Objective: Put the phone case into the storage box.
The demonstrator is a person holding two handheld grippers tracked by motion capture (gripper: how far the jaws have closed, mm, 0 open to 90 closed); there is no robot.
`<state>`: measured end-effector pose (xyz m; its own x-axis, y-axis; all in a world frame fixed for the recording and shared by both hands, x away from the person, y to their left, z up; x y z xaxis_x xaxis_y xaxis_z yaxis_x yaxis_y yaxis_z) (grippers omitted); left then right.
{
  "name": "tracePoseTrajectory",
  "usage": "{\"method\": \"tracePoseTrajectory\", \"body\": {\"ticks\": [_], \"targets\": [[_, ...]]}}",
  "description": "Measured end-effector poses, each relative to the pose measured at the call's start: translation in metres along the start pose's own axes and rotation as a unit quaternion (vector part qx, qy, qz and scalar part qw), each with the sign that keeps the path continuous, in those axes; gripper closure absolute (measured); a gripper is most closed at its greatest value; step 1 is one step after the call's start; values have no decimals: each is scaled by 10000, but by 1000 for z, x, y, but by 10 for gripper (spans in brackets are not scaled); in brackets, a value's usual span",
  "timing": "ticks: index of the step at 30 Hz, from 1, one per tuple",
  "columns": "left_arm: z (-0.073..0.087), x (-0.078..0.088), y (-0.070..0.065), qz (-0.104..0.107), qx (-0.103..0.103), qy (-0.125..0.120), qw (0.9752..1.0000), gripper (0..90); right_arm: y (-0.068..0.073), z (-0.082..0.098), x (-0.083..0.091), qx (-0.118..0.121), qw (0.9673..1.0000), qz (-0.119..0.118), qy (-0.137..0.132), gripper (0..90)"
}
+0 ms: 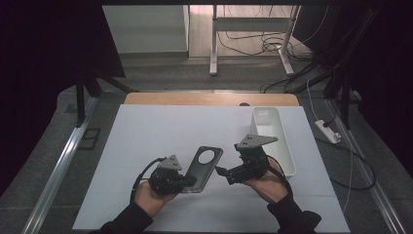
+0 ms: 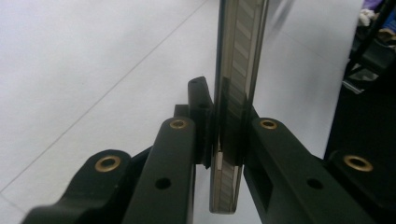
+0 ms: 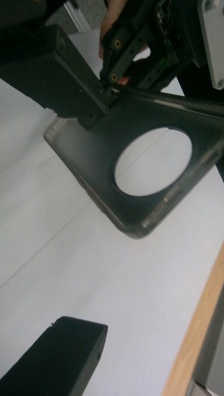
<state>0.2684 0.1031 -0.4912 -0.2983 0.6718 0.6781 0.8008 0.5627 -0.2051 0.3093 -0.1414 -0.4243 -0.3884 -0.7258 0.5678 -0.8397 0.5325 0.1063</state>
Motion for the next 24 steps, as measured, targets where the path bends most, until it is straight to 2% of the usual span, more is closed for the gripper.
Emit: {"method": "tracePoseTrajectory", "body": {"ticks": [5,9,12,13,14,16,19,20,24], "targets": [[0,-1,-2,85,-30,-2,10000,841,1,-2,2,-3,9998,173,27,0],[-1,-1,-4,159,-58,-5,9999,842,1,-4,5,-7,9998,216,14,9],[-1,-1,-4,190,-53,0,9998,841,1,-5,8,3,9996,262,-39,111],[0,0,-4,215,-69,16,9997,842,1,-6,9,14,9996,283,-41,169],[0,0,-4,215,-69,16,9997,842,1,-6,9,14,9996,283,-41,169],[0,0,-3,241,-37,-1,9997,842,2,-6,11,89,9994,322,-50,289],[0,0,-4,312,-23,-3,9995,842,4,-7,14,163,9994,293,-68,454],[0,0,-4,312,-23,-3,9995,842,4,-7,14,163,9994,293,-68,454],[0,-1,-4,403,-25,30,9992,842,6,-7,15,271,9994,195,-102,612]]}}
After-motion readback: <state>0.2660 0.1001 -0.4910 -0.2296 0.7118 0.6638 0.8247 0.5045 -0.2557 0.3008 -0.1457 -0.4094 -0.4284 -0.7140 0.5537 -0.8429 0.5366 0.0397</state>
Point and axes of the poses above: each handheld gripper's, and its own axes: x roughly backward along the jaws, z roughly out of its underside, y roughly to its left, the point moved 2 cm from there along -x, roughly forward along the jaws, and after that the axes turned 3 degrees about -z, right-handed, at the moved point
